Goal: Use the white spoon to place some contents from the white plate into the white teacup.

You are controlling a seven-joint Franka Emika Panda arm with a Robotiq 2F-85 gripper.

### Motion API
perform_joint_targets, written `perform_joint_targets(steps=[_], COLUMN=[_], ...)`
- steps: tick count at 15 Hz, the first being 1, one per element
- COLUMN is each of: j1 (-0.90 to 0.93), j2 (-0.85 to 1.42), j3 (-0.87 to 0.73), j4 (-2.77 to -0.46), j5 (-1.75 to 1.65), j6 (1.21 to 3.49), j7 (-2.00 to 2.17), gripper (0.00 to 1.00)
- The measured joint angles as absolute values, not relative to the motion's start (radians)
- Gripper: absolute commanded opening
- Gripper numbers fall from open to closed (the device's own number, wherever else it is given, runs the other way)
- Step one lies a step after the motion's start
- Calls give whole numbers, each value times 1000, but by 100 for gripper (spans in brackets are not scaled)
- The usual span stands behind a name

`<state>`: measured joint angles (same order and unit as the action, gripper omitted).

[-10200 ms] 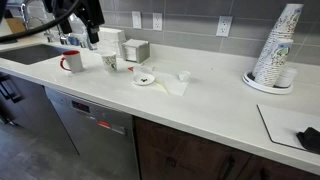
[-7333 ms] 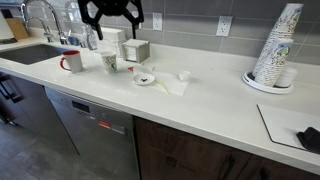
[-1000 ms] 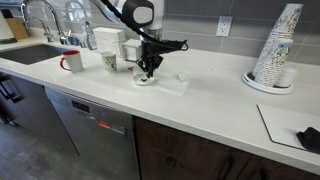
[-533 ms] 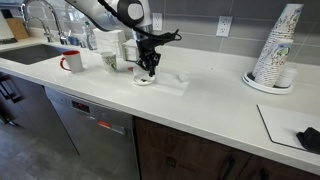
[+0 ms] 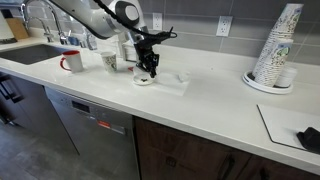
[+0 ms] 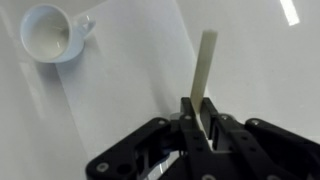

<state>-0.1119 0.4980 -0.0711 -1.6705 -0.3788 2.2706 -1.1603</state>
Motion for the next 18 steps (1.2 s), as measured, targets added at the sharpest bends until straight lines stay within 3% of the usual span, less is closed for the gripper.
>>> perform_joint_targets(steps=[18], j1=[-86], j2=[500], j3=[-53], j4=[-1667], j5=[-398], j6=[2271], j7=[-1159], gripper=[3])
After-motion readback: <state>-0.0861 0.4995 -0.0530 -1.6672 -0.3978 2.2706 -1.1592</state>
